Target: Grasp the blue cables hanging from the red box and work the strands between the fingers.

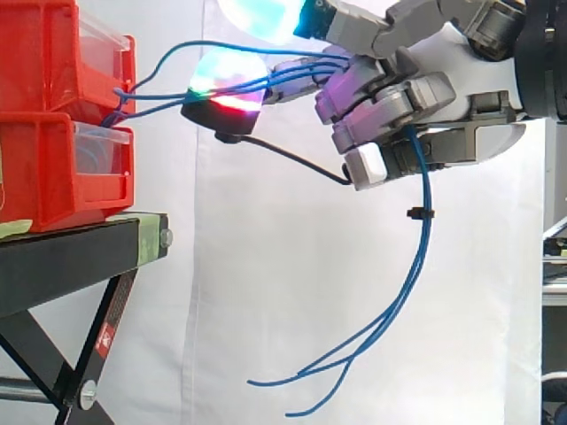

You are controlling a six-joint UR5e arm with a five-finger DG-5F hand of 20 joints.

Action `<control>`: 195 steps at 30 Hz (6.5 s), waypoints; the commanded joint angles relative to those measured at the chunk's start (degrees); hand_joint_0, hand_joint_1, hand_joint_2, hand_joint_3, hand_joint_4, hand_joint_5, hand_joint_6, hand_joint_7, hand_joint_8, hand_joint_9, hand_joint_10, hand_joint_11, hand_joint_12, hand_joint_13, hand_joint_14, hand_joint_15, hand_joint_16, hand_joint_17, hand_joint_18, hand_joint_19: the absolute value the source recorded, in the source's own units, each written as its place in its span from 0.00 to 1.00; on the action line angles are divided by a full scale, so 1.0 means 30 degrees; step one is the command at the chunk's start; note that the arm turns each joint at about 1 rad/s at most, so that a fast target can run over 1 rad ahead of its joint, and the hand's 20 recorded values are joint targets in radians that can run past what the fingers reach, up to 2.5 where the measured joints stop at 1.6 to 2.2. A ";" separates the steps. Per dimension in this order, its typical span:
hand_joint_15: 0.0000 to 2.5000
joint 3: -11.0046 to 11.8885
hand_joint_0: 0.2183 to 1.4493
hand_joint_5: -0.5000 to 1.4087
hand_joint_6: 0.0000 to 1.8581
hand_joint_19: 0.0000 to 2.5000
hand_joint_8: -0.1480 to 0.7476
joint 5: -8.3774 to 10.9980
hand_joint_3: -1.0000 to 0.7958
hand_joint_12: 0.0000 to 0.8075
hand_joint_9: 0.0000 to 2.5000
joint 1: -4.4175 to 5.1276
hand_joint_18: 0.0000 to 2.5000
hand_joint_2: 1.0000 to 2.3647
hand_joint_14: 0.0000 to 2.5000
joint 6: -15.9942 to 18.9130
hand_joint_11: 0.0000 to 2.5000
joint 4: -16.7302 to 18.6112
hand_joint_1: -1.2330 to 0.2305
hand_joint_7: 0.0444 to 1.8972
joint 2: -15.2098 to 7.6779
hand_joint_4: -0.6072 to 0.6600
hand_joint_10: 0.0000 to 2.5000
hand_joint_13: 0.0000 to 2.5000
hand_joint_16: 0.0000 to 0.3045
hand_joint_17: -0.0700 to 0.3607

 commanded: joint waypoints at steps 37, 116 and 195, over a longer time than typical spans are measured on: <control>0.56 0.0021 0.50 0.40 0.50 0.20 0.71 -0.0001 0.15 0.80 0.51 0.0006 0.97 0.01 1.00 0.0001 0.98 0.0000 0.35 0.51 0.0000 0.59 1.00 0.71 0.81 0.59; 0.56 -0.0008 0.90 0.33 0.67 0.20 0.71 -0.0001 0.59 0.80 0.51 -0.0023 0.97 0.01 1.00 0.0001 0.98 0.0000 0.33 0.43 0.0000 0.54 1.00 0.71 0.81 0.59; 0.56 0.0021 0.92 0.33 0.69 0.20 0.71 -0.0001 0.63 0.80 0.51 -0.0082 0.97 0.00 1.00 0.0001 0.98 0.0000 0.35 0.42 0.0000 0.53 1.00 0.71 0.81 0.59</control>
